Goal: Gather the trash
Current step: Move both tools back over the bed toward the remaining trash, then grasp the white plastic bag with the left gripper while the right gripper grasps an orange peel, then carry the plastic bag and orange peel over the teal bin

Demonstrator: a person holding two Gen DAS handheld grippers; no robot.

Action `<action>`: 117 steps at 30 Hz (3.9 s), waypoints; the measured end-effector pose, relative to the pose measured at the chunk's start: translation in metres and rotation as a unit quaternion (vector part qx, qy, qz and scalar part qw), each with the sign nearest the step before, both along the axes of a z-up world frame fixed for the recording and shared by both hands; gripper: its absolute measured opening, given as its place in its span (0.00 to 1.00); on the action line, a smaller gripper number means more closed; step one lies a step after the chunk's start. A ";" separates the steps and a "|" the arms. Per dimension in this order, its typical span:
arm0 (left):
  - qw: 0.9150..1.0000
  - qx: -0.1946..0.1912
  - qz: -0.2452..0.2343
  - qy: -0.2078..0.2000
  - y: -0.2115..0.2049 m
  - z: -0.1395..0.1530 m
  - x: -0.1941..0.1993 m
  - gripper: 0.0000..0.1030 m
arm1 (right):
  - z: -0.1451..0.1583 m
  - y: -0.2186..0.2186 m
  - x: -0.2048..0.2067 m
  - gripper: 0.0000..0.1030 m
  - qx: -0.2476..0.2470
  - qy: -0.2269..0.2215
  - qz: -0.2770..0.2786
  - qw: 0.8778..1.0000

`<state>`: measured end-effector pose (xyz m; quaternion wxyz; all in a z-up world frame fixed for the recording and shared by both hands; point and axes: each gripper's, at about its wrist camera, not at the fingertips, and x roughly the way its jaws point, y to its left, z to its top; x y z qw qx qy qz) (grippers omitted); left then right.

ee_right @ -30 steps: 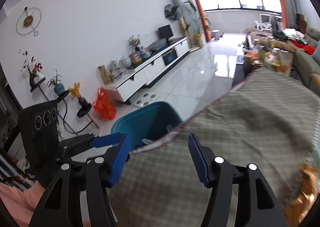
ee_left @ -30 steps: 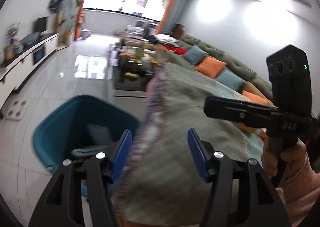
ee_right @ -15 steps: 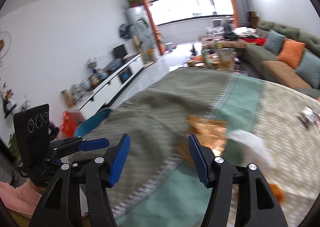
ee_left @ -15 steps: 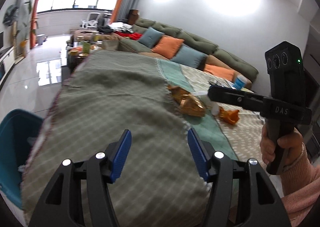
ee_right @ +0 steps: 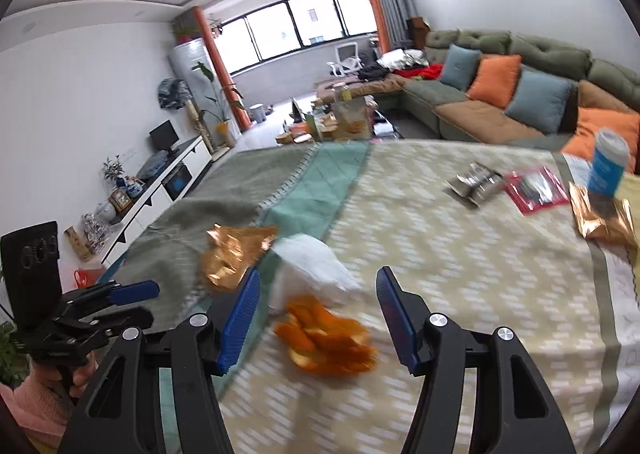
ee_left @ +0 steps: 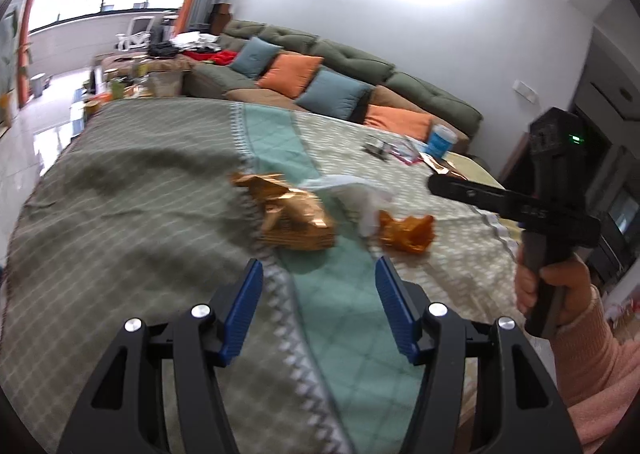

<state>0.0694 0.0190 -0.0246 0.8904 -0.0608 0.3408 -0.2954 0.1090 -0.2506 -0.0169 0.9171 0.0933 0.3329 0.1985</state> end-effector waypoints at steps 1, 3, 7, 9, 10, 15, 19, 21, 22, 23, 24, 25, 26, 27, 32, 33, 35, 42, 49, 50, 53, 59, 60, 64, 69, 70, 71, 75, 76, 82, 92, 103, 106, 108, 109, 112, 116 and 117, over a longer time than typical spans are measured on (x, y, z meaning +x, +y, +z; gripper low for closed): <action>1.000 0.001 -0.008 0.001 -0.008 -0.001 0.000 0.58 | -0.004 -0.004 0.000 0.58 0.001 0.005 -0.001 1.000; 1.000 0.001 -0.024 0.005 -0.021 -0.003 0.000 0.58 | -0.012 -0.009 -0.001 0.57 -0.001 0.015 -0.002 1.000; 0.999 0.003 -0.048 0.012 -0.042 -0.008 0.000 0.58 | -0.021 -0.012 0.000 0.53 0.006 0.026 0.006 1.000; 0.998 0.004 -0.060 0.015 -0.053 -0.009 0.001 0.58 | -0.024 -0.009 0.002 0.50 0.003 0.028 0.016 0.999; 0.998 0.006 -0.063 0.015 -0.058 -0.010 0.000 0.58 | -0.025 -0.008 0.001 0.49 0.002 0.030 0.021 0.999; 0.997 0.010 -0.071 0.021 -0.070 -0.013 0.003 0.58 | -0.036 -0.001 0.005 0.29 -0.006 0.050 0.035 0.998; 0.997 0.013 -0.066 0.024 -0.071 -0.014 0.007 0.58 | -0.034 -0.003 0.000 0.20 -0.002 0.041 0.038 0.998; 0.998 0.015 -0.063 0.024 -0.072 -0.013 0.011 0.58 | -0.031 -0.008 -0.003 0.18 0.006 0.035 0.035 0.999; 0.998 0.015 -0.061 0.024 -0.072 -0.013 0.013 0.58 | -0.030 -0.012 -0.004 0.17 0.011 0.034 0.033 0.999; 0.998 0.015 -0.060 0.024 -0.072 -0.012 0.014 0.58 | -0.029 -0.015 -0.005 0.16 0.017 0.032 0.031 0.999; 0.998 0.014 -0.059 0.023 -0.073 -0.011 0.017 0.58 | -0.027 -0.019 -0.007 0.15 0.023 0.028 0.026 0.999; 0.998 0.013 -0.059 0.024 -0.074 -0.010 0.020 0.58 | -0.025 -0.022 -0.008 0.14 0.027 0.026 0.022 0.999; 0.998 0.012 -0.058 0.025 -0.075 -0.008 0.023 0.58 | -0.024 -0.026 -0.010 0.14 0.032 0.023 0.018 0.999; 0.998 0.010 -0.057 0.025 -0.076 -0.007 0.026 0.58 | -0.022 -0.028 -0.010 0.14 0.035 0.021 0.015 0.999; 0.998 0.014 -0.053 0.023 -0.091 0.001 0.047 0.58 | -0.020 -0.039 -0.012 0.14 0.045 0.014 0.001 0.999; 0.998 0.014 -0.050 0.026 -0.094 0.002 0.051 0.58 | -0.021 -0.041 -0.011 0.14 0.046 0.013 -0.002 0.999; 0.998 0.019 -0.042 0.033 -0.099 0.002 0.062 0.58 | -0.021 -0.043 -0.010 0.14 0.046 0.014 -0.005 0.999; 0.996 0.036 -0.011 0.082 -0.110 -0.017 0.099 0.55 | -0.028 -0.049 -0.009 0.16 0.042 0.025 -0.009 0.999; 0.995 0.032 -0.018 0.091 -0.114 -0.025 0.104 0.16 | -0.031 -0.060 -0.011 0.38 0.046 0.039 -0.018 0.998; 0.995 0.031 -0.017 0.092 -0.114 -0.026 0.104 0.16 | -0.031 -0.061 -0.011 0.42 0.043 0.040 -0.019 0.998; 0.995 0.029 -0.016 0.090 -0.112 -0.026 0.103 0.11 | -0.033 -0.064 -0.014 0.47 0.040 0.047 -0.018 0.998; 0.998 0.017 -0.027 0.063 -0.108 -0.014 0.093 0.10 | -0.039 -0.061 -0.019 0.45 0.024 0.065 -0.007 0.998; 0.998 0.015 -0.029 0.057 -0.106 -0.011 0.090 0.10 | -0.040 -0.057 -0.020 0.42 0.017 0.066 -0.002 0.998; 0.999 0.007 -0.035 0.035 -0.099 0.003 0.077 0.10 | -0.042 -0.054 -0.020 0.14 0.019 0.067 -0.002 0.998; 0.999 -0.005 -0.042 0.012 -0.082 0.020 0.058 0.10 | -0.038 -0.058 -0.021 0.10 0.027 0.061 -0.013 0.998; 0.999 -0.006 -0.042 0.007 -0.077 0.023 0.053 0.10 | -0.036 -0.058 -0.021 0.09 0.030 0.058 -0.015 0.998; 0.999 -0.006 -0.041 0.002 -0.073 0.025 0.049 0.10 | -0.034 -0.058 -0.022 0.09 0.034 0.055 -0.015 0.998; 0.999 -0.015 -0.037 -0.005 -0.049 0.030 0.034 0.10 | -0.023 -0.055 -0.023 0.08 0.038 0.039 -0.014 0.998; 0.999 -0.017 -0.034 -0.004 -0.043 0.030 0.031 0.10 | -0.020 -0.054 -0.022 0.08 0.039 0.036 -0.013 0.998; 0.999 -0.031 -0.012 -0.001 -0.006 0.028 0.011 0.10 | -0.003 -0.035 -0.020 0.08 0.055 0.014 0.011 0.998; 0.998 -0.042 0.045 0.002 0.049 0.022 -0.016 0.10 | 0.009 0.029 -0.010 0.08 0.067 0.002 0.089 0.994; 0.993 -0.050 0.110 -0.005 0.104 0.022 -0.043 0.10 | 0.007 0.100 -0.001 0.08 0.066 0.011 0.167 0.984; 0.991 -0.051 0.125 -0.008 0.116 0.024 -0.047 0.10 | 0.008 0.117 0.002 0.08 0.065 0.011 0.184 0.981; 0.989 -0.051 0.137 -0.009 0.125 0.025 -0.051 0.10 | 0.010 0.130 0.005 0.08 0.064 0.012 0.197 0.978; 0.989 -0.051 0.142 -0.009 0.129 0.024 -0.053 0.10 | 0.010 0.136 0.003 0.08 0.064 0.012 0.201 0.977; 0.986 -0.050 0.158 -0.009 0.142 0.024 -0.059 0.10 | 0.010 0.154 0.004 0.08 0.062 0.014 0.218 0.974; 0.983 -0.046 0.176 -0.009 0.157 0.023 -0.067 0.10 | 0.009 0.173 0.007 0.08 0.060 0.018 0.237 0.969; 0.982 -0.045 0.182 -0.009 0.161 0.023 -0.069 0.10 | 0.009 0.178 0.008 0.08 0.060 0.019 0.243 0.968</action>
